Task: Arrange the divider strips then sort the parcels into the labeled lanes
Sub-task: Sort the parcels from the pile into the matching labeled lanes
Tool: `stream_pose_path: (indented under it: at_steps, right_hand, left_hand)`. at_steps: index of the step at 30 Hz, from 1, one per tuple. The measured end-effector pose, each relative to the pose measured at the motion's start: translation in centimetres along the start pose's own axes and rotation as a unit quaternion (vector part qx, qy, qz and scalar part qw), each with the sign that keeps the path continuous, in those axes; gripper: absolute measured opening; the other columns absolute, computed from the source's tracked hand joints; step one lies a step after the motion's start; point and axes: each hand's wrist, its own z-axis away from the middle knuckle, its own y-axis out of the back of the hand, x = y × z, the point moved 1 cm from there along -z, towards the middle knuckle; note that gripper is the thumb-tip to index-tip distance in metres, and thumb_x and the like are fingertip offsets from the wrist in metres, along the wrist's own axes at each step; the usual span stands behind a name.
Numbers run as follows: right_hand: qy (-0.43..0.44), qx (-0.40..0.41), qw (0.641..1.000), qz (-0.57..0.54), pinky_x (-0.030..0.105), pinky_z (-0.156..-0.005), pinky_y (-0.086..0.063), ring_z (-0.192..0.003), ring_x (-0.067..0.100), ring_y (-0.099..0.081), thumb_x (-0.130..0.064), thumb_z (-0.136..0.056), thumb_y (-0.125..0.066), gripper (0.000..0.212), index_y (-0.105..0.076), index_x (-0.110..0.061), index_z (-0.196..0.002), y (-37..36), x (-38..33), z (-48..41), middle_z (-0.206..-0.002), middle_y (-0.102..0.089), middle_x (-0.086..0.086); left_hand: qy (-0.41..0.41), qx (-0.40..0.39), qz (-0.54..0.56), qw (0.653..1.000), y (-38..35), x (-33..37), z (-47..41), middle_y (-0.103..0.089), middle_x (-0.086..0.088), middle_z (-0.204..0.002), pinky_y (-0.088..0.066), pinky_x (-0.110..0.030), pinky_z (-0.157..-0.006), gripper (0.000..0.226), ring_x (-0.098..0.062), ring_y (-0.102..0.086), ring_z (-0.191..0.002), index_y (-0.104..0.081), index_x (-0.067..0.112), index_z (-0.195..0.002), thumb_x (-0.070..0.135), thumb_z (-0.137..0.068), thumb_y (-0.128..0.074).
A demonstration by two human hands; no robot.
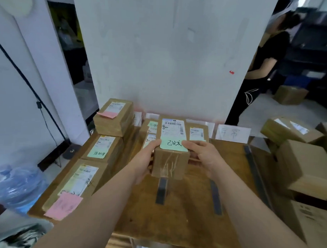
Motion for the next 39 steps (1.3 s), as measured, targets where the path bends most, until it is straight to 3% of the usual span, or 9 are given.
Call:
stream_pose_path:
  at_steps: [6, 11, 18, 21, 24, 27, 32, 37, 39]
  right_hand:
    - [-0.004, 0.101, 0.995, -0.023, 0.034, -0.077, -0.059, -0.086, 0.016, -0.073, -0.027, -0.079, -0.079, 0.040, -0.061, -0.012, -0.112, 4.8, 1.7, 1.6, -0.093, -0.077, 0.000]
    - [-0.055, 0.129, 0.990, -0.029, 0.026, -0.064, -0.058, -0.081, 0.013, -0.074, -0.022, -0.082, -0.076, 0.041, -0.058, -0.011, -0.117, 7.5, 4.6, 1.6, -0.090, -0.077, 0.000]
    - [-0.129, 0.115, 0.985, -0.023, 0.033, -0.077, -0.060, -0.084, 0.015, -0.074, -0.015, -0.088, -0.070, 0.035, -0.059, -0.010, -0.120, 10.4, 8.9, -1.7, -0.095, -0.076, 0.002]
    - [-0.149, 0.101, 0.984, -0.013, 0.038, -0.083, -0.059, -0.088, 0.017, -0.073, -0.012, -0.090, -0.067, 0.033, -0.059, -0.010, -0.121, 11.2, 10.5, -3.4, -0.100, -0.075, 0.004]
    - [-0.154, 0.089, 0.984, 0.005, 0.032, -0.073, -0.060, -0.083, 0.013, -0.073, -0.012, -0.091, -0.065, 0.032, -0.059, -0.012, -0.122, 11.6, 11.6, -5.0, -0.102, -0.075, 0.003]
    - [-0.159, 0.087, 0.983, 0.025, 0.026, -0.065, -0.060, -0.080, 0.010, -0.072, -0.012, -0.091, -0.066, 0.036, -0.058, -0.012, -0.126, 12.0, 12.6, -6.1, -0.107, -0.073, 0.003]
    - [-0.170, 0.078, 0.982, 0.036, 0.030, -0.072, -0.061, -0.090, 0.014, -0.071, -0.012, -0.090, -0.066, 0.044, -0.055, -0.012, -0.132, 12.1, 14.2, -7.3, -0.113, -0.071, 0.004]
    - [-0.149, 0.080, 0.983, 0.067, 0.038, -0.082, -0.059, -0.099, 0.017, -0.068, -0.015, -0.090, -0.068, 0.050, -0.051, -0.012, -0.137, 12.0, 14.5, -8.1, -0.121, -0.068, 0.004]
    - [-0.130, 0.088, 0.983, 0.097, 0.038, -0.082, -0.059, -0.102, 0.018, -0.067, -0.017, -0.089, -0.069, 0.054, -0.049, -0.012, -0.138, 12.0, 14.2, -8.1, -0.125, -0.065, 0.005]
  left_hand:
    - [0.014, -0.090, -0.059, 0.994, -4.7, -0.7, -2.4, -0.074, 0.012, -0.070, -0.047, -0.032, -0.070, 0.029, -0.006, -0.068, -0.065, -0.067, 0.027, -0.100, 0.048, -0.096, -0.049]
    - [0.043, -0.136, -0.066, 0.988, -7.3, -3.2, -4.0, -0.076, 0.012, -0.092, -0.052, -0.034, -0.078, 0.029, -0.012, -0.070, -0.089, -0.060, 0.027, -0.124, 0.038, -0.100, -0.047]
    - [0.080, -0.081, -0.088, 0.990, -10.3, -6.8, -6.5, -0.065, 0.003, -0.127, -0.047, -0.046, -0.104, 0.046, -0.020, -0.059, -0.117, -0.039, 0.029, -0.149, 0.033, -0.103, -0.044]
    - [0.095, -0.057, -0.095, 0.989, -11.1, -8.2, -7.7, -0.062, 0.001, -0.133, -0.046, -0.046, -0.104, 0.046, -0.021, -0.057, -0.121, -0.037, 0.028, -0.150, 0.031, -0.104, -0.043]
    - [0.101, -0.033, -0.103, 0.989, -11.5, -9.5, -8.8, -0.062, 0.002, -0.132, -0.046, -0.048, -0.105, 0.046, -0.020, -0.057, -0.122, -0.035, 0.029, -0.150, 0.030, -0.104, -0.043]
    - [0.106, -0.010, -0.104, 0.989, -11.8, -10.4, -9.6, -0.065, 0.008, -0.122, -0.047, -0.049, -0.104, 0.045, -0.018, -0.059, -0.118, -0.037, 0.033, -0.147, 0.028, -0.104, -0.043]
    - [0.111, 0.025, -0.104, 0.988, -11.9, -11.6, -10.8, -0.065, 0.015, -0.104, -0.054, -0.045, -0.095, 0.044, -0.014, -0.063, -0.107, -0.038, 0.035, -0.146, 0.025, -0.104, -0.043]
    - [0.105, 0.050, -0.135, 0.984, -12.0, -11.5, -11.2, -0.063, 0.003, -0.126, -0.054, -0.045, -0.096, 0.050, -0.019, -0.062, -0.112, -0.029, 0.032, -0.152, 0.024, -0.104, -0.043]
    - [0.092, 0.060, -0.167, 0.980, -12.2, -10.7, -10.9, -0.055, 0.000, -0.139, -0.055, -0.034, -0.089, 0.055, -0.013, -0.059, -0.112, -0.021, 0.029, -0.155, 0.026, -0.104, -0.044]
